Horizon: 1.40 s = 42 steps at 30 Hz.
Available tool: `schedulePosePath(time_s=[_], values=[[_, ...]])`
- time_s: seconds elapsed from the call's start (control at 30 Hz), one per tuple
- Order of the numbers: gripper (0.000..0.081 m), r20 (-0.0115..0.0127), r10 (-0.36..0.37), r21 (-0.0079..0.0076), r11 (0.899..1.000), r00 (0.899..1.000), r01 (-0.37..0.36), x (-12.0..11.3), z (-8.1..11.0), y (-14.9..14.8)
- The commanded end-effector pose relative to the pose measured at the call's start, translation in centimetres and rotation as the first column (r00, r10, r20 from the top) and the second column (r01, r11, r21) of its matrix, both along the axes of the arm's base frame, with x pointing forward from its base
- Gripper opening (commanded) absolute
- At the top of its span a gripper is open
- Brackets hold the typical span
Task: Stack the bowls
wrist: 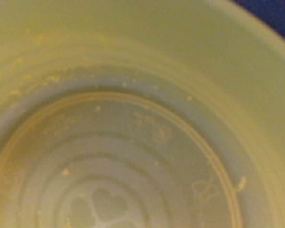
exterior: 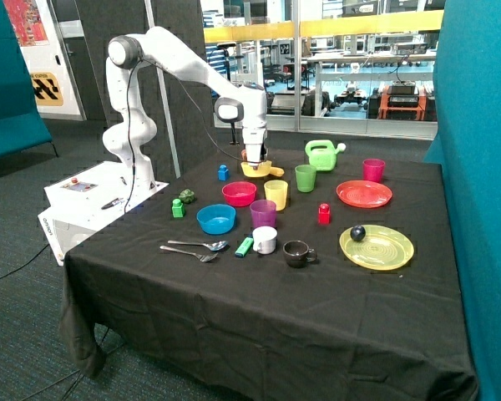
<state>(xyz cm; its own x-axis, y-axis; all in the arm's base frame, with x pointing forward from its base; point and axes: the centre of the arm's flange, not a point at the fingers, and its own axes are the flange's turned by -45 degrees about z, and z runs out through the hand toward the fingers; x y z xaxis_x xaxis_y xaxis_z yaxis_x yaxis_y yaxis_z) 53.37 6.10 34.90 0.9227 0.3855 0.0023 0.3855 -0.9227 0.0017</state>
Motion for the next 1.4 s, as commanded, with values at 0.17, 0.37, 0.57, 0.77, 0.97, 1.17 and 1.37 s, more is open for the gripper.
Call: schedulePosePath(time_s=[0.17, 0.37, 0.57, 0.77, 0.97, 1.17, 1.37], values=[[0.0, -0.0028, -0.008, 0.0007, 1.0, 1.0, 0.008, -1.1, 3.9, -2.1], [0.0, -0.0028, -0.019, 0.0007, 1.0, 1.0, 0.019, -2.2, 5.1, -3.4], [0.0, -0.0028, -0.063, 0.0007, 0.998, 0.998, 0.063, -2.9, 5.3, -5.8], [0.0, -0.0028, -0.118, 0.0007, 0.993, 0.993, 0.118, -2.7, 5.3, -9.8], [0.0, -0.0028, -0.16, 0.0007, 0.987, 0.987, 0.16, -1.7, 5.3, -13.1], [0.0, -0.0028, -0.174, 0.0007, 0.985, 0.985, 0.174, -1.4, 5.3, -14.3], [0.0, -0.0028, -0.183, 0.0007, 0.983, 0.983, 0.183, -1.4, 4.9, -15.1]])
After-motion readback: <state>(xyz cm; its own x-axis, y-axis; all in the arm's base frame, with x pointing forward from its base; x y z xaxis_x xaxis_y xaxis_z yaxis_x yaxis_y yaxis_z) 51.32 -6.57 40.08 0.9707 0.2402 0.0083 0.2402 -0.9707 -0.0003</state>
